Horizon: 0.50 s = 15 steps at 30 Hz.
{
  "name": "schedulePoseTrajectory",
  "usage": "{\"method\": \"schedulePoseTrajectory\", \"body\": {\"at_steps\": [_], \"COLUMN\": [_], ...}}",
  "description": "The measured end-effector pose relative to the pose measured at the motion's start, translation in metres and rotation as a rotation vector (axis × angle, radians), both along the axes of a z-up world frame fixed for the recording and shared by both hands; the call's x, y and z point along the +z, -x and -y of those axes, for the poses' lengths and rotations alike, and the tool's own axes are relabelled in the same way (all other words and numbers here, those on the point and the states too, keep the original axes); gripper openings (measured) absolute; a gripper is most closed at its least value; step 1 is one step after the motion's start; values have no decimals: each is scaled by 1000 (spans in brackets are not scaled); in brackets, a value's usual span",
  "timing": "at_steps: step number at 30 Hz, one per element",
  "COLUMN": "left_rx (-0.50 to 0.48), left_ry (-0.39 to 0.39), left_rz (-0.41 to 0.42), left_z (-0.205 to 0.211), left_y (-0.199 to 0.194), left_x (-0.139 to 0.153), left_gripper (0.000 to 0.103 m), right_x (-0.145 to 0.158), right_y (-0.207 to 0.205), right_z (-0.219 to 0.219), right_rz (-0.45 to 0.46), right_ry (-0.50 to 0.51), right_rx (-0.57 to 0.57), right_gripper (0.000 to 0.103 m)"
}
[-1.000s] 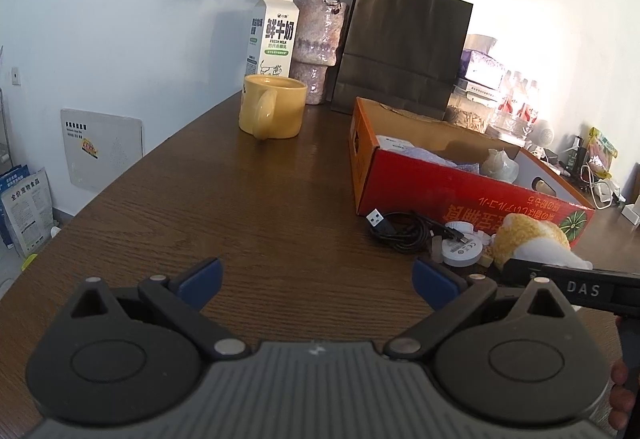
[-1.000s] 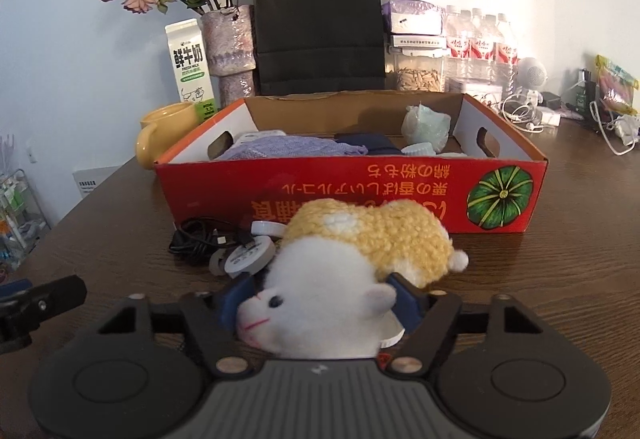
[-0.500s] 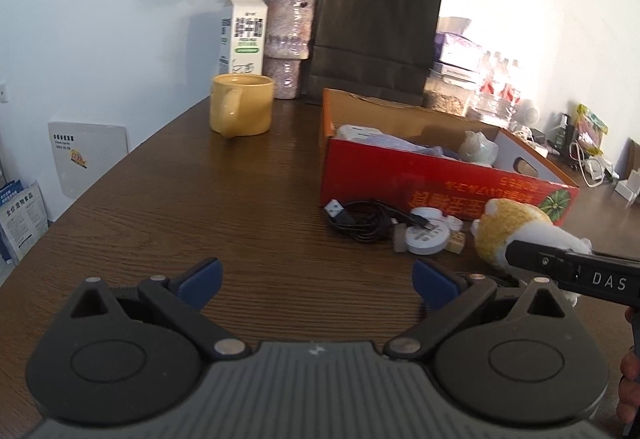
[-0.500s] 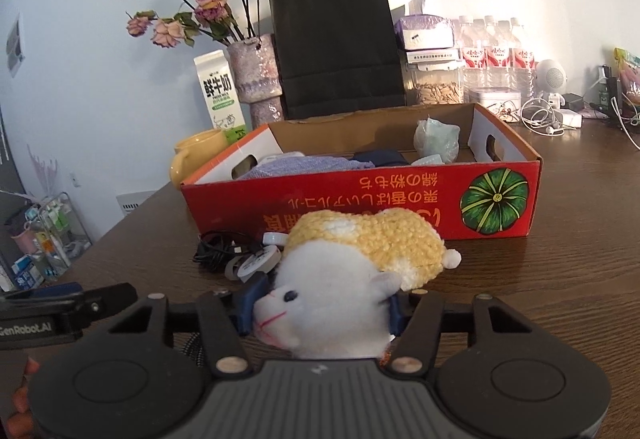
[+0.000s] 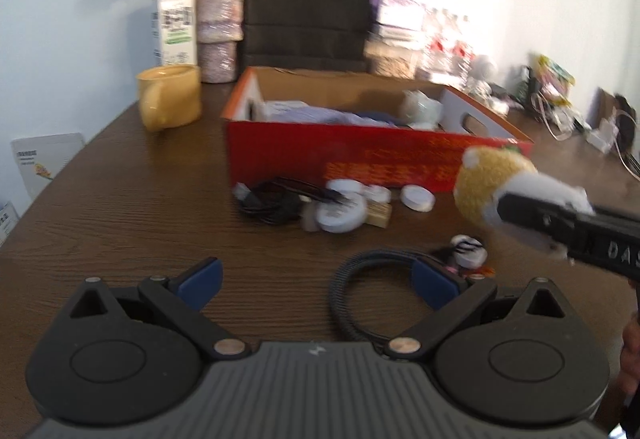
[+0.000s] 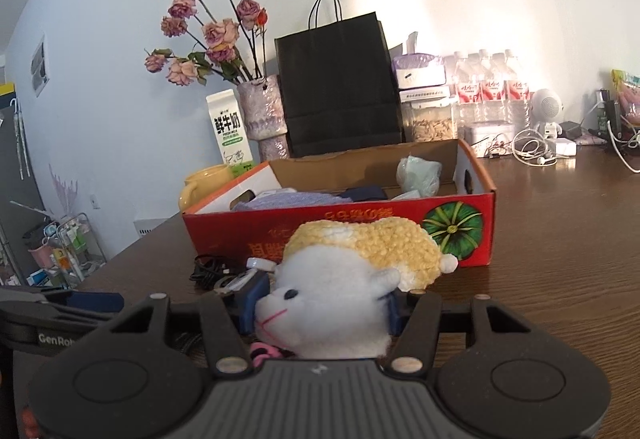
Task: Organize objects
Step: 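Grasp the white-and-yellow plush sheep with the right gripper and lift it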
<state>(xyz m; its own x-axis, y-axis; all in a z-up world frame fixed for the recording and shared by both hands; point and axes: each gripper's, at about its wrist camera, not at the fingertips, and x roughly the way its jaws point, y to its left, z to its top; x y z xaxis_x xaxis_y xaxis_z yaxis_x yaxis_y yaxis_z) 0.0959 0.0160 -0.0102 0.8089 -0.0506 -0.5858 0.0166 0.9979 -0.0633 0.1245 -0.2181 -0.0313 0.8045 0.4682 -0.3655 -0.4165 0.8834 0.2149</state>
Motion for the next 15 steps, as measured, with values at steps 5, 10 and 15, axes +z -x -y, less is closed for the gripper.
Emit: {"method": "schedulePoseTrajectory", "body": {"at_steps": [5, 10, 15], "left_rx": [-85, -157, -169], "left_ry": [-34, -44, -74], "left_rz": [-75, -138, -204], "left_z": [22, 36, 44], "left_y": [-9, -17, -28], "left_x": [-4, -3, -5], "left_gripper": [103, 103, 103], "right_x": [2, 2, 1], "right_y": [-4, -9, -7], "right_z": [19, 34, 37], "right_rz": [37, 64, 88], "right_ry": [14, 21, 24], "right_rx": [-6, -22, -14], "right_gripper": [55, 55, 55]}}
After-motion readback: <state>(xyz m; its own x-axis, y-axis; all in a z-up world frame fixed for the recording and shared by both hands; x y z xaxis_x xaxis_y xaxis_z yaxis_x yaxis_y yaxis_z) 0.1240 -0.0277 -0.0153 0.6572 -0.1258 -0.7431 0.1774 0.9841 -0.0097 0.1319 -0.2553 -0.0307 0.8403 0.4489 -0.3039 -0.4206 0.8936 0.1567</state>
